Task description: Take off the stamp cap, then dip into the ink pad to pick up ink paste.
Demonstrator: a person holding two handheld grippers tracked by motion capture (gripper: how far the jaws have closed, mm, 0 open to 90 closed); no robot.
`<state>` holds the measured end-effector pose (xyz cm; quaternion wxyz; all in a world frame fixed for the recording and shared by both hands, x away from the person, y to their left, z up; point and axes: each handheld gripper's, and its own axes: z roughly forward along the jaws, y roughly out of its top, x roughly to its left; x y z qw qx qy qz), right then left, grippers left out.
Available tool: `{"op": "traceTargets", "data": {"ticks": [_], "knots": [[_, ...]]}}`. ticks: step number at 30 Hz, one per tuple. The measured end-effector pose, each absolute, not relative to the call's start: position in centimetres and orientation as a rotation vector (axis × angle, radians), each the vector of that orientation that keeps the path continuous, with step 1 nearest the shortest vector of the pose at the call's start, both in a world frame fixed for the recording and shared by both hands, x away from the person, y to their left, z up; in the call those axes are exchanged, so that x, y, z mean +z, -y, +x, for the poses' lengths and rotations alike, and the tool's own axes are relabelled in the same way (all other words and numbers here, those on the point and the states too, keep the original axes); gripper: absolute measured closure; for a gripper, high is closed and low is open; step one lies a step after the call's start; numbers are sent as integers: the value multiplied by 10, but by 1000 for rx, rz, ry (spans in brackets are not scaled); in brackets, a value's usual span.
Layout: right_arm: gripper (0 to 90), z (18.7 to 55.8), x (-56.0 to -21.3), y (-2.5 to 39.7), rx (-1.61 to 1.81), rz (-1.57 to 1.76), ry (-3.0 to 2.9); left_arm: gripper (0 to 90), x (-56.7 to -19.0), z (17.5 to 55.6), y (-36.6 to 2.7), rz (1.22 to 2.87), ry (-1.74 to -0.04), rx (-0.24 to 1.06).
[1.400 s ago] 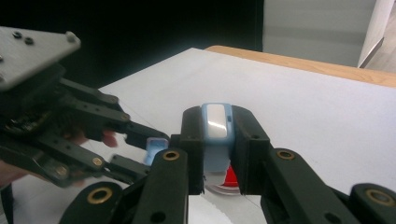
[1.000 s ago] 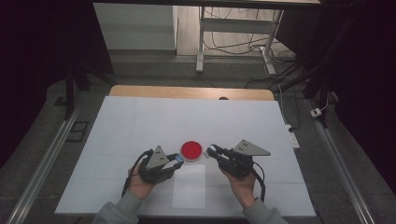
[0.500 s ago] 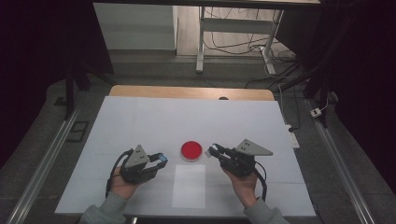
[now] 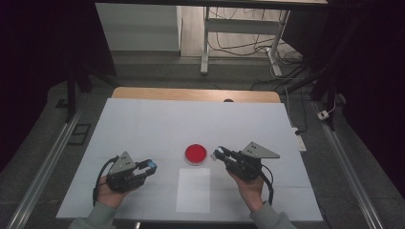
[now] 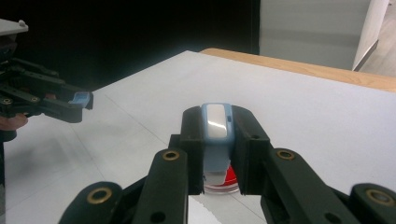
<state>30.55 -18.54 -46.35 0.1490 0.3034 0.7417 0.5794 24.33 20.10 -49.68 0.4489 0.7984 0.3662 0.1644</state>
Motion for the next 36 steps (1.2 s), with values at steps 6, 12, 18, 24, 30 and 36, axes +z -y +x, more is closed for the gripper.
{"op": "traceTargets", "data": {"ticks": [6, 12, 18, 24, 30, 36], "knots": [[754, 307, -464, 185, 1662, 870, -2132, 655, -501, 239, -210, 1972, -934, 398], [754, 307, -463, 185, 1660, 862, -2134, 654, -501, 240, -212, 1971, -939, 390], [754, 307, -463, 185, 1657, 857, -2134, 654, -502, 242, -213, 1973, -944, 383], [754, 307, -463, 185, 1655, 855, -2134, 654, -503, 242, -213, 1978, -945, 377], [754, 307, -462, 183, 1659, 854, -2138, 654, -503, 242, -214, 1976, -950, 378], [754, 312, -464, 180, 1643, 849, -2148, 654, -504, 242, -213, 1981, -949, 374]]}}
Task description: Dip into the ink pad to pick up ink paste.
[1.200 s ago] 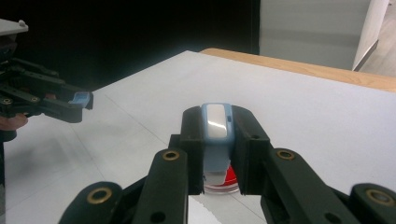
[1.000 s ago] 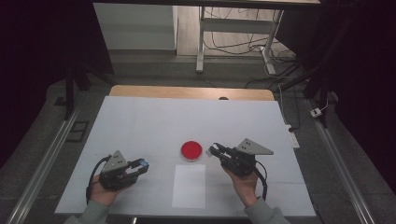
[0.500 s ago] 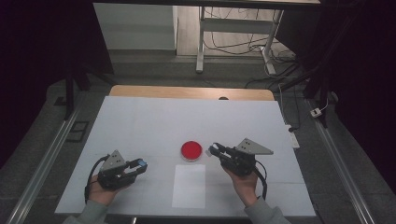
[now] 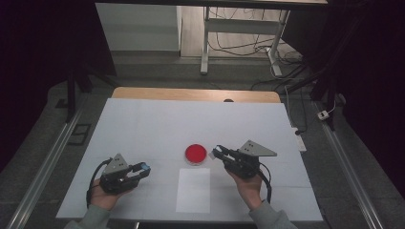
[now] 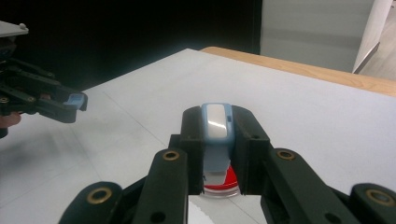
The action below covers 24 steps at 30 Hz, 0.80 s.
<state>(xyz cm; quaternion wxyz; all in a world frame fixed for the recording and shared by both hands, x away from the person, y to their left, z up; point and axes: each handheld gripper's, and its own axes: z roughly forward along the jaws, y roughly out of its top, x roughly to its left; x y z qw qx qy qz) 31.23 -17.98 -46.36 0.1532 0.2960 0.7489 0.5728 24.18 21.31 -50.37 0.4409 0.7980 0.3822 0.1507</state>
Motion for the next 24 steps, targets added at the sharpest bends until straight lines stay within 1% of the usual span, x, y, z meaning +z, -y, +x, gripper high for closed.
{"op": "traceTargets", "data": {"ticks": [24], "knots": [[753, 336, -465, 159, 1591, 833, -2215, 655, -507, 242, -209, 1998, -946, 367]]}}
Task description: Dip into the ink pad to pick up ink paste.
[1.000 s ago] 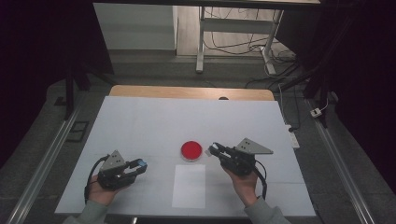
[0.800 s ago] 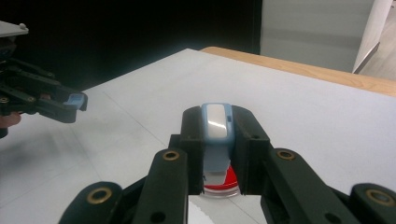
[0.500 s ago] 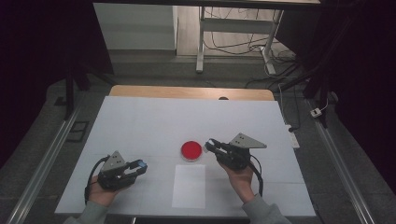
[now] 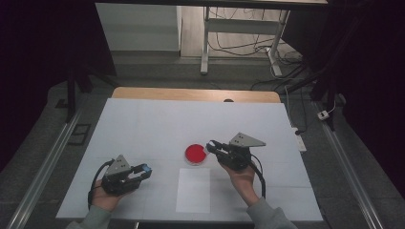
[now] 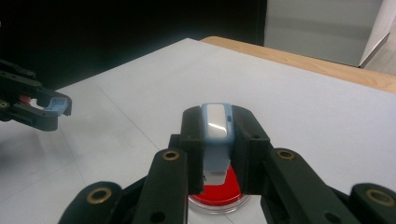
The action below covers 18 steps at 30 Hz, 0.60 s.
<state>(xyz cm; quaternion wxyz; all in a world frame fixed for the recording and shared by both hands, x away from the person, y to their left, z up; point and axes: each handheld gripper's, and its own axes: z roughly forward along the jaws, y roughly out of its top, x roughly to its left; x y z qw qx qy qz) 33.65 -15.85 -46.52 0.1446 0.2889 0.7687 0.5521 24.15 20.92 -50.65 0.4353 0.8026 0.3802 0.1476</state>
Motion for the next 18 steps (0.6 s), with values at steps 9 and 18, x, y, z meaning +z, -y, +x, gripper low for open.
{"op": "traceTargets", "data": {"ticks": [9, 18], "knots": [[753, 341, -464, 149, 1568, 814, -2238, 654, -506, 241, -208, 1999, -945, 368], [753, 351, -471, 139, 1527, 809, -2275, 654, -508, 242, -207, 2003, -946, 363]]}}
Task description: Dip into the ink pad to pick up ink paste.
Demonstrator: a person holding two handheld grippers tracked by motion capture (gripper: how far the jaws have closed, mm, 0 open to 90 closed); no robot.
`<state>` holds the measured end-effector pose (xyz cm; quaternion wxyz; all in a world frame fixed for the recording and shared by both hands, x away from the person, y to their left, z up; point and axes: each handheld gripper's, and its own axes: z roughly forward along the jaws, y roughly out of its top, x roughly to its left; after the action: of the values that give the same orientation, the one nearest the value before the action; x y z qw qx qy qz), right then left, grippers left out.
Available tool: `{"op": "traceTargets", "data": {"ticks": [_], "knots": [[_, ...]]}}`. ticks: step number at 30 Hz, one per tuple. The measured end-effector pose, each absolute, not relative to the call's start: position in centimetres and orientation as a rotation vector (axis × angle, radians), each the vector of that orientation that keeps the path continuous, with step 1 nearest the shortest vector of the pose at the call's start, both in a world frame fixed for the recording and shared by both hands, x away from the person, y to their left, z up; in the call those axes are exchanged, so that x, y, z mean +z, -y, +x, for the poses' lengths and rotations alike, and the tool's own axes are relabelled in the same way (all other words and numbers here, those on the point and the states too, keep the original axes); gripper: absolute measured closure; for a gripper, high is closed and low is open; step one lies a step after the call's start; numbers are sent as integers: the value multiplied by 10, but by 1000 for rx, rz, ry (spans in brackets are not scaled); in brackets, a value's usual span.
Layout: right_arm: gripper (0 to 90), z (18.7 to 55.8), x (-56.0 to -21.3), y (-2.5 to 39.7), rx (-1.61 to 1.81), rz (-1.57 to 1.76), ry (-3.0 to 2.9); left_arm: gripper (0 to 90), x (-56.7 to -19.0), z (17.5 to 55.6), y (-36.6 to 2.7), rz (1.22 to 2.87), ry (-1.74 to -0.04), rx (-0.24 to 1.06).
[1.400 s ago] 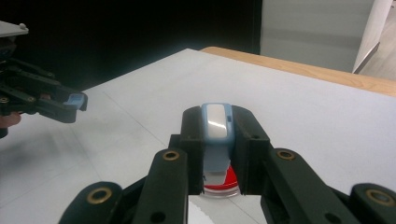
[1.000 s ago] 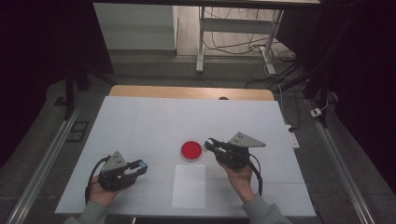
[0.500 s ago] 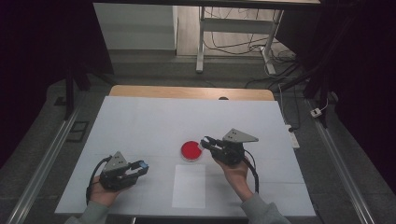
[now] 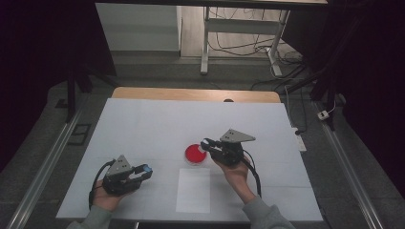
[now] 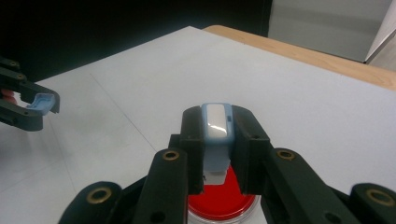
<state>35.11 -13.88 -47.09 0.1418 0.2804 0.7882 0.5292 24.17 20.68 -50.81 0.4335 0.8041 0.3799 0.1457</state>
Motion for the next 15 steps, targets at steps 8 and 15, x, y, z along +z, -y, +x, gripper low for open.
{"op": "traceTargets", "data": {"ticks": [8, 15], "knots": [[753, 360, -477, 129, 1492, 818, -2306, 654, -509, 242, -206, 2010, -944, 359], [753, 368, -485, 122, 1423, 833, -2346, 654, -510, 242, -207, 2012, -949, 359]]}}
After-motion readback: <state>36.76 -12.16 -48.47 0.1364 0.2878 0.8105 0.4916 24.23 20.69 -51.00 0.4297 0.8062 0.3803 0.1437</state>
